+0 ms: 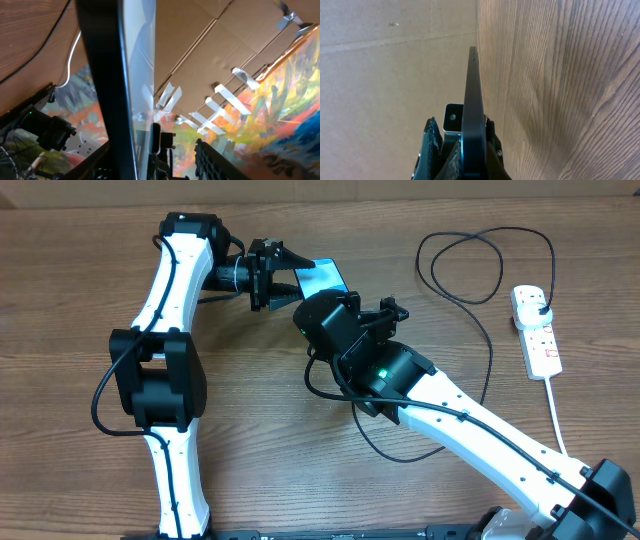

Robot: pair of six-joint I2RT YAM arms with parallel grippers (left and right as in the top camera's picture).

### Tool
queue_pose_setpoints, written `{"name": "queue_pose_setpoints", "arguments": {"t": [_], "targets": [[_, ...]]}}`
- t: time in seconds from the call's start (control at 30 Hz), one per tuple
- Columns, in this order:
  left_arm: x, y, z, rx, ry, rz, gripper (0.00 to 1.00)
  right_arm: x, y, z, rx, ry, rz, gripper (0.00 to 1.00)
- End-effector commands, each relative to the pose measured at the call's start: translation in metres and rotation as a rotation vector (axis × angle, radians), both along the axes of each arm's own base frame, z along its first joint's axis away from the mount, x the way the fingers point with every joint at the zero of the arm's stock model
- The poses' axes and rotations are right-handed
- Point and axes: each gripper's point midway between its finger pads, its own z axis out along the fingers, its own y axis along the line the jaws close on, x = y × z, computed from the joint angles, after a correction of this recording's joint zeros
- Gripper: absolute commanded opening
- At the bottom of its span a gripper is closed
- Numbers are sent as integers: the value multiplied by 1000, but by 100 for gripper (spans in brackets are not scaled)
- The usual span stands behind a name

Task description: Plug charger to phone and switch on socket

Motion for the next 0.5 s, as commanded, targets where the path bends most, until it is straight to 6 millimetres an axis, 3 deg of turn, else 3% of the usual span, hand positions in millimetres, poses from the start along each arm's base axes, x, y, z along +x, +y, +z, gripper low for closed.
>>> {"name": "queue_pose_setpoints", "arguments": {"t": [0.0, 0.17, 0.47], "targets": [[3, 0, 6, -17, 6, 6, 43, 1, -5, 28, 59, -53, -32, 4], [0, 0, -3, 40, 27, -10, 45, 3, -17, 28, 6, -73, -80, 4], [8, 0, -9, 63, 4, -9, 44, -1, -10, 23, -5, -61, -61, 4]]}}
